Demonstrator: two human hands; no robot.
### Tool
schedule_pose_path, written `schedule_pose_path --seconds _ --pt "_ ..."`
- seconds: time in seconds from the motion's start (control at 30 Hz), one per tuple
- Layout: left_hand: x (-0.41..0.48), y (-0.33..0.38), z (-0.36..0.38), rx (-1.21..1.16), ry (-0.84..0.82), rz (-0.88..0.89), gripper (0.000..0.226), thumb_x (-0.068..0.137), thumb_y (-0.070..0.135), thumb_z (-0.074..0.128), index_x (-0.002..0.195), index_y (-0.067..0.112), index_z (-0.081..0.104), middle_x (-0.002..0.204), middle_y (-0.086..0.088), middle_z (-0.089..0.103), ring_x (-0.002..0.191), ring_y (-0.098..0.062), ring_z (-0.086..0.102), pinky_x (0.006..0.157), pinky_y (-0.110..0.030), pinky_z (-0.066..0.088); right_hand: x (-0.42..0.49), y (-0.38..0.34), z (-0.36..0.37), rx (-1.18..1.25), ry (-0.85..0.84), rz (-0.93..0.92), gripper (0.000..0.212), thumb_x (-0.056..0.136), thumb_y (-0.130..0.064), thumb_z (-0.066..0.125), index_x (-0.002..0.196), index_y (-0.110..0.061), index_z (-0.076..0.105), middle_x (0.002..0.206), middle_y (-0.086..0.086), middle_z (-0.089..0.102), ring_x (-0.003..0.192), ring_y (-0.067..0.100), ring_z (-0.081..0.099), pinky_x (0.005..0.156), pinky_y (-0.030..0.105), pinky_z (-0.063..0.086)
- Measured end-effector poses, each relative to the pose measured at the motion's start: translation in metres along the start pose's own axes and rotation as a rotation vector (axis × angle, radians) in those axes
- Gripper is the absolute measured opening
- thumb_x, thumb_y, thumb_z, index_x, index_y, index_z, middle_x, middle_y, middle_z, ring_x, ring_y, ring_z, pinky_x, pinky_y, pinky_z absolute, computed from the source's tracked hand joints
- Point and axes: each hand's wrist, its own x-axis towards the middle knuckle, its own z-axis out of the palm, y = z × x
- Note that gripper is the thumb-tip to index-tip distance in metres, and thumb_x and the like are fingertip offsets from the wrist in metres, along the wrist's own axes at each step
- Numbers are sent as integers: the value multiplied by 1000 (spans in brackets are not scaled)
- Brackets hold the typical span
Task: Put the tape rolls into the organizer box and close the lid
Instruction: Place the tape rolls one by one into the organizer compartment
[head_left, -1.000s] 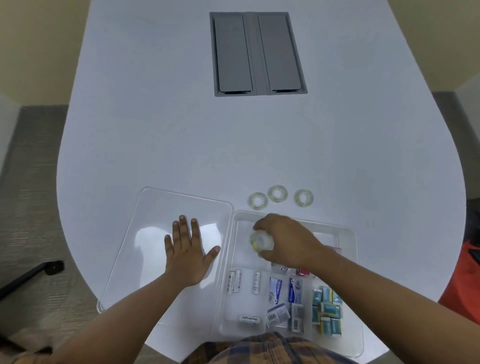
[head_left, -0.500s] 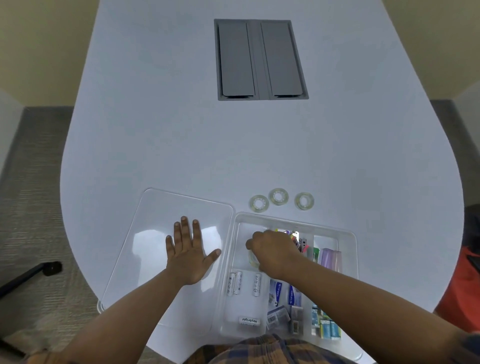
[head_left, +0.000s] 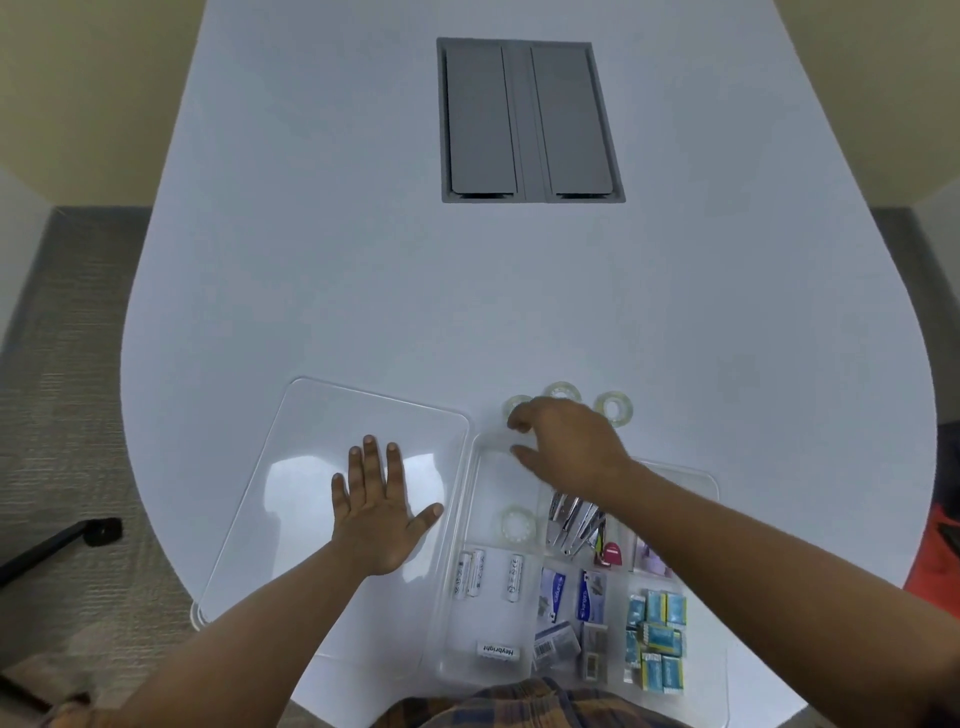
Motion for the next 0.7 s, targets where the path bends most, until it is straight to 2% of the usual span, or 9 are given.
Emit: schedule_pose_path --seconds 0.13,0.27,0.4,0.6,0.7 --pt "0 1 3 6 28 -6 99 82 77 20 133 19 -42 138 -4 -52 126 -21 -49 114 -51 -16 29 18 -4 -68 -8 69 32 84 -26 65 116 -23 61 114 1 62 104 26 60 82 37 51" --pt "1 -2 4 -5 13 -3 99 73 83 8 132 23 -44 138 -2 -54 123 -20 -53 112 -49 -20 47 28 1 -158 -94 81 51 80 -23 70 127 -25 54 123 1 55 107 29 60 83 38 50" --pt "3 -4 7 -9 20 -10 99 69 86 1 132 24 -45 138 0 -54 124 -19 -54 110 -48 -21 57 32 6 -227 -150 91 60 76 -24 76 130 -26 51 125 0 53 107 28 60 82 38 50" --pt "3 -4 6 1 21 -12 98 74 83 7 131 24 -46 137 -1 -55 123 -20 -54 111 -49 -21 62 35 13 -273 -130 54 53 81 -18 68 130 -27 50 123 0 54 103 28 62 76 35 49" --pt "0 -3 3 1 10 -9 98 77 81 11 130 22 -46 136 -2 -55 122 -21 -54 110 -48 -22 61 34 12 -229 -69 43 49 80 -24 68 126 -27 52 117 -1 57 99 26 62 71 32 45"
